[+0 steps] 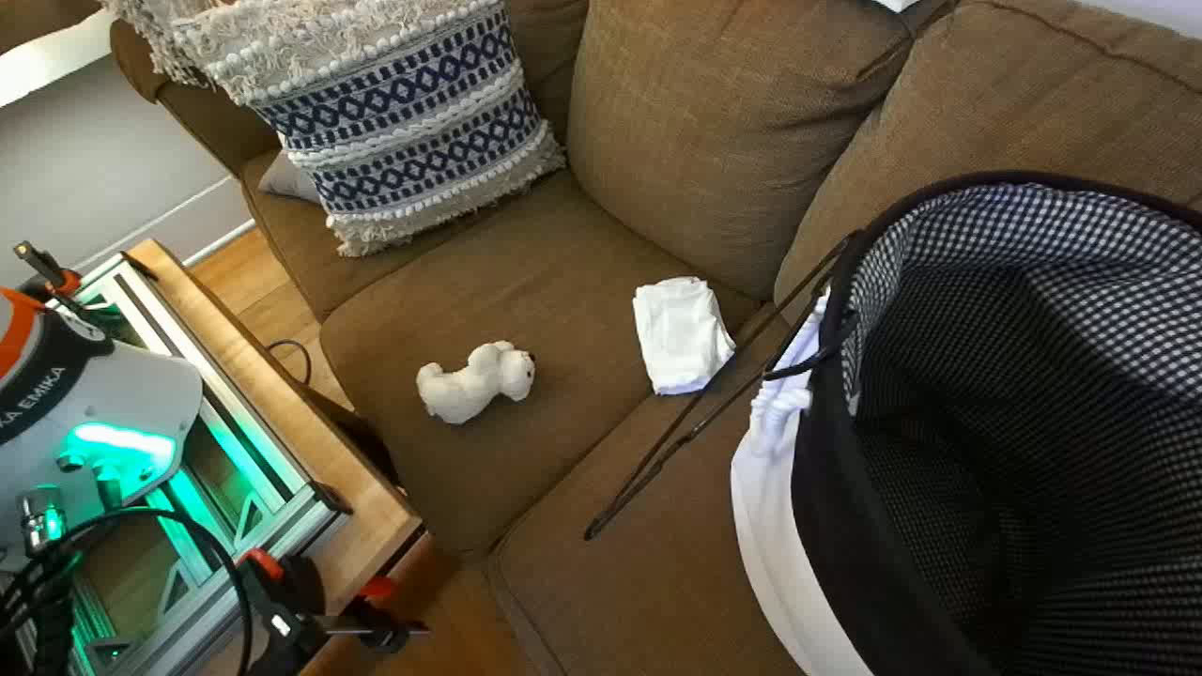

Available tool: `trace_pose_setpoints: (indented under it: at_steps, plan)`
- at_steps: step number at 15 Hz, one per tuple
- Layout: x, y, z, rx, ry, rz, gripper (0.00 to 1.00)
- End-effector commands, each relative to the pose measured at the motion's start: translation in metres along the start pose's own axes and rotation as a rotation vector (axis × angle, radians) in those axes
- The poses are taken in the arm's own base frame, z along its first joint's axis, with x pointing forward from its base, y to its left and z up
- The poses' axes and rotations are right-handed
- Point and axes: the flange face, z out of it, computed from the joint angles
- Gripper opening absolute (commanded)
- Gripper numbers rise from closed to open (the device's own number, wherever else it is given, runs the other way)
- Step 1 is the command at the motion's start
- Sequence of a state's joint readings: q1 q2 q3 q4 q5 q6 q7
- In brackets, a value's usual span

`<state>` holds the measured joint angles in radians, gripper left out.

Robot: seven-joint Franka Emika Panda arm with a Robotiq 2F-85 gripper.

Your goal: Pick up the red cup and put it on the middle cushion on the seat of the couch

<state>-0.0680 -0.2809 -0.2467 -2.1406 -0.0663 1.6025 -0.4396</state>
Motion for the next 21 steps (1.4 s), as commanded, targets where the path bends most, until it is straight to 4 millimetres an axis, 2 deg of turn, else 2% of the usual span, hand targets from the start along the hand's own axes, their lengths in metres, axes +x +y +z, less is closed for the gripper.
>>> trace_pose_setpoints:
  at_steps: [1,3,4,8,11,15,19,20,21]
  plan:
    - [0.0,0.0,0.0,0.001,-0.001,0.001,1.0]
    - [0.0,0.001,0.0,0.001,0.0,0.002,1.0]
    - [0.003,0.003,-0.001,0.016,0.052,0.038,1.0]
    - [0.026,0.027,-0.026,0.022,0.297,0.138,1.0]
    - [0.066,0.048,-0.05,-0.038,0.497,0.174,1.0]
    - [0.135,0.09,-0.071,-0.148,0.67,0.26,1.0]
    - [0.206,0.104,-0.052,-0.055,0.63,0.289,1.0]
    - [0.174,0.09,-0.059,-0.108,0.661,0.268,1.0]
    - [0.19,0.093,-0.053,-0.094,0.648,0.27,1.0]
